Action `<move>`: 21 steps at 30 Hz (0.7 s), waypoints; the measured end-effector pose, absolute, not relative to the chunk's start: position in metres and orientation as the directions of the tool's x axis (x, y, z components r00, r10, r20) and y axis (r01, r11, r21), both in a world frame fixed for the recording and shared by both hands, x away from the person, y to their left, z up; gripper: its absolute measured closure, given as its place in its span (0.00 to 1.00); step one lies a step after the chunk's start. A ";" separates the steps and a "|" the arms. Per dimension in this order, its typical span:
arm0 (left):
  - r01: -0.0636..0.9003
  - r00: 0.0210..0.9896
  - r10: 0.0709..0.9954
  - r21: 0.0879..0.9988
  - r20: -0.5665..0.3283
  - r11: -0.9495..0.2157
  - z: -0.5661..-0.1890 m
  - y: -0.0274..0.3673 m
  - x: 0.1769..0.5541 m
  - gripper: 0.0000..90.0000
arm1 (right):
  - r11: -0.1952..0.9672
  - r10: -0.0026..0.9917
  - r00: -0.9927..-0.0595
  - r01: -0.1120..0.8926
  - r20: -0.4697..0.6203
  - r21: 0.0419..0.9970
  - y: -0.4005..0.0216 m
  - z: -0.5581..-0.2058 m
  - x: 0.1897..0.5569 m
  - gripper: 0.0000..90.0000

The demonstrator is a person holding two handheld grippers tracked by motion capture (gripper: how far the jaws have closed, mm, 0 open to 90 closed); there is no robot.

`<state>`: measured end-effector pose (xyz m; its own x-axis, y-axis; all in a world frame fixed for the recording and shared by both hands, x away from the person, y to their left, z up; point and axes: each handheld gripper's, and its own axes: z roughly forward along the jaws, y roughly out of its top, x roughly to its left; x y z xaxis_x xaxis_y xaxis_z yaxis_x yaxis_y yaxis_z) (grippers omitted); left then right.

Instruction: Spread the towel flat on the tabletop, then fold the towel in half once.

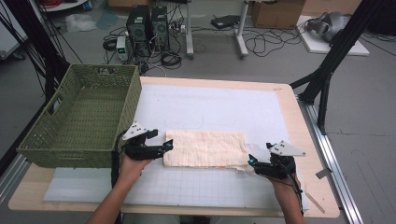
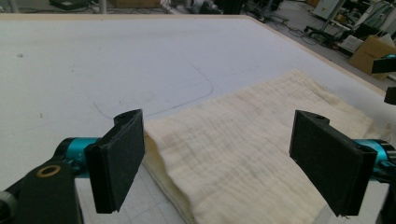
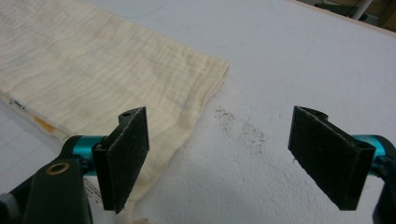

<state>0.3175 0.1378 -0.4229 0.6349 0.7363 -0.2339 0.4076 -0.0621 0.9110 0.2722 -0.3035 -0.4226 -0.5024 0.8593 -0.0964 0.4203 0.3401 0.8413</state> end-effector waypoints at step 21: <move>0.416 0.620 0.756 0.905 -0.209 -0.092 -0.426 0.141 0.320 0.23 | 0.313 0.865 -0.496 0.420 -0.073 0.852 -0.302 -0.423 0.278 0.15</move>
